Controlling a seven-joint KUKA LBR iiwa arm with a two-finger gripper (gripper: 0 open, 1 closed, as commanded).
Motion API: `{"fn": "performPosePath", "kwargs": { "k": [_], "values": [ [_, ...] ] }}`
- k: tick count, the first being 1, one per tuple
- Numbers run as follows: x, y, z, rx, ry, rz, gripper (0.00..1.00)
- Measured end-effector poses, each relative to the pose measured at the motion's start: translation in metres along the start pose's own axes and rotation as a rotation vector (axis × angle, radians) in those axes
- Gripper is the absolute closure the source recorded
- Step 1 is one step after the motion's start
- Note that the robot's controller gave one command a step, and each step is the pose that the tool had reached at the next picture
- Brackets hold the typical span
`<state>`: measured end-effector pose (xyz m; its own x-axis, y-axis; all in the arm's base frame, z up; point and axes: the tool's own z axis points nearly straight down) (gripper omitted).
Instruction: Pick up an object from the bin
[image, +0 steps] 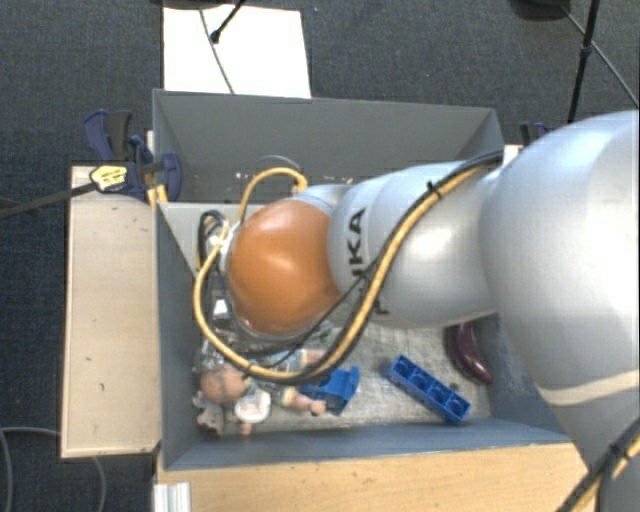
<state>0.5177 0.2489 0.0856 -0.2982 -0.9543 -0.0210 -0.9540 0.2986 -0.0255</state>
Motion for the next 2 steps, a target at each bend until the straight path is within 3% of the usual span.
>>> {"fn": "performPosePath", "kwargs": {
  "k": [2],
  "values": [
    [0.0002, 0.0008, -0.0051, -0.011, 0.007, 0.001, 1.00]
  ]
}}
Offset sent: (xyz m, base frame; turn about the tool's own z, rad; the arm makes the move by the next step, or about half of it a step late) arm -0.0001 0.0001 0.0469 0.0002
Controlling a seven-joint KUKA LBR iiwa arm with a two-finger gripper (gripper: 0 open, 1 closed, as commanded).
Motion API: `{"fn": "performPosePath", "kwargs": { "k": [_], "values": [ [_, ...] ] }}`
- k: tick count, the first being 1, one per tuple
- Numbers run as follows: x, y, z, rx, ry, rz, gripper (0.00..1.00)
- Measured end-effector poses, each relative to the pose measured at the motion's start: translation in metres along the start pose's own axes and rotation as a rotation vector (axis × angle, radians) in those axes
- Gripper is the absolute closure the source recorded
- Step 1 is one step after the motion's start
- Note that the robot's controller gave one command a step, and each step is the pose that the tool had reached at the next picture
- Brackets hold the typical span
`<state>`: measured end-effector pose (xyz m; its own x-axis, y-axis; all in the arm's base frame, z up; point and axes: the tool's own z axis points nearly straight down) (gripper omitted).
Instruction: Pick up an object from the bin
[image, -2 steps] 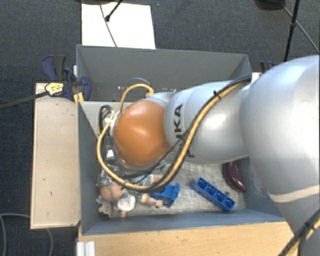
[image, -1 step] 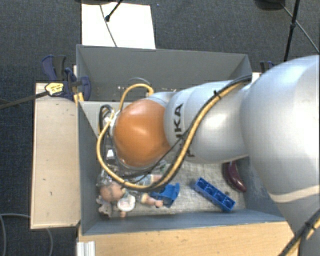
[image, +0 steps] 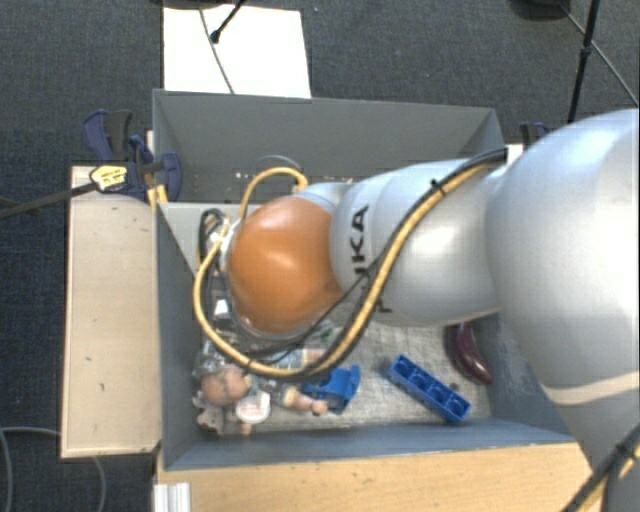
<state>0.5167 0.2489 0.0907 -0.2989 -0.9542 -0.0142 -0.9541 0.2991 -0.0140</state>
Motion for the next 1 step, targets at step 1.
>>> {"fn": "performPosePath", "kwargs": {
  "k": [1],
  "values": [
    [0.0014, 0.0024, -0.0156, -0.011, 0.008, -0.001, 1.00]
  ]
}}
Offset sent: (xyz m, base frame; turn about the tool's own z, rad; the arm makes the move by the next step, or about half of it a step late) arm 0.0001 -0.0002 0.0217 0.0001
